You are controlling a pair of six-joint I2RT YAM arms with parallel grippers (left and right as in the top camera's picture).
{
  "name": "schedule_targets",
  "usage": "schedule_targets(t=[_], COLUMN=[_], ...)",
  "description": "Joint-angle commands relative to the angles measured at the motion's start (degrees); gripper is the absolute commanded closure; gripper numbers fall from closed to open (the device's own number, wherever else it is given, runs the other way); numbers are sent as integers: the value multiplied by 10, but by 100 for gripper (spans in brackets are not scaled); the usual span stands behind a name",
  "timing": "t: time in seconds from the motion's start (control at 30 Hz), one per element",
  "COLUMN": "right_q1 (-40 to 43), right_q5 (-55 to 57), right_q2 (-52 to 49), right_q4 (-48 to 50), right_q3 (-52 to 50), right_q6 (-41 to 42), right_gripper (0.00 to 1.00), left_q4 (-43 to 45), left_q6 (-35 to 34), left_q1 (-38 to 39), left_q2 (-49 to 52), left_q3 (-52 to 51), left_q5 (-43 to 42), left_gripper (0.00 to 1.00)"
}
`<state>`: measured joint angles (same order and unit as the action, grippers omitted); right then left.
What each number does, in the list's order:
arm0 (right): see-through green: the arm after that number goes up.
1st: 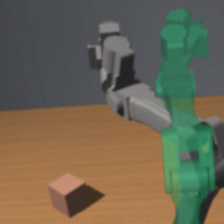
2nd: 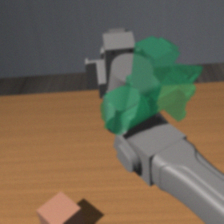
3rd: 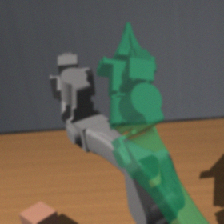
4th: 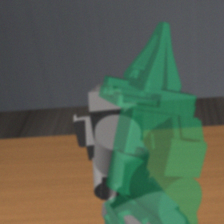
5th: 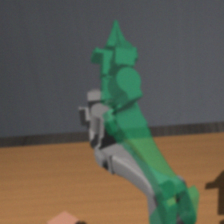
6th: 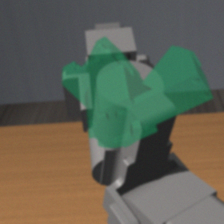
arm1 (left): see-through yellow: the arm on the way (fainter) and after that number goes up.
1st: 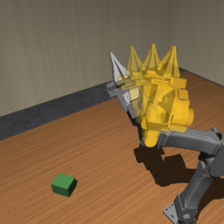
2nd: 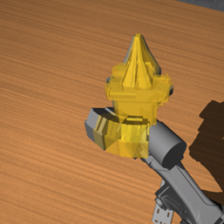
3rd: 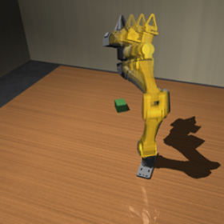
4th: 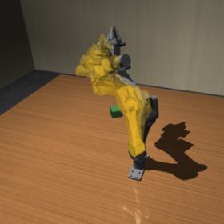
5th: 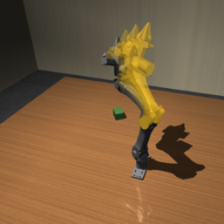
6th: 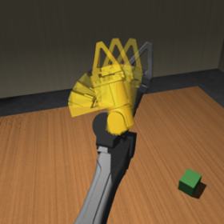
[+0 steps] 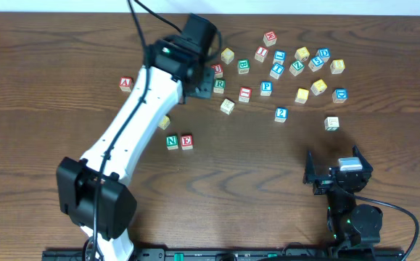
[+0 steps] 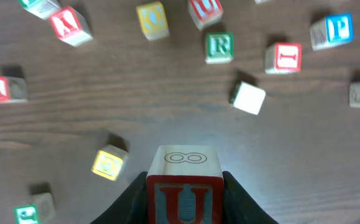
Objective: Spell out NEURIPS
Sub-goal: 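Lift the U block and carry it toward the E block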
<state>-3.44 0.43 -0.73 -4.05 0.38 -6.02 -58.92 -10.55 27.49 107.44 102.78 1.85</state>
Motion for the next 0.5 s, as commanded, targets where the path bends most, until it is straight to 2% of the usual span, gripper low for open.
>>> schedule_targets(t=[0.0, 0.13, 0.47], right_q1=[5, 5, 5], right_q5=[0, 0, 0], right_q2=[1, 1, 1], right_q4=[-3, -3, -3], right_q3=[-1, -1, -1], right_q6=[9, 8, 9], right_gripper=[1, 1, 1], left_q4=[-1, 19, 111], left_q6=[-25, -52, -102], left_q1=[33, 66, 121], left_q2=[1, 1, 1], left_q3=[-26, -59, -185], left_q5=[19, 51, 53], left_gripper=[92, 92, 92])
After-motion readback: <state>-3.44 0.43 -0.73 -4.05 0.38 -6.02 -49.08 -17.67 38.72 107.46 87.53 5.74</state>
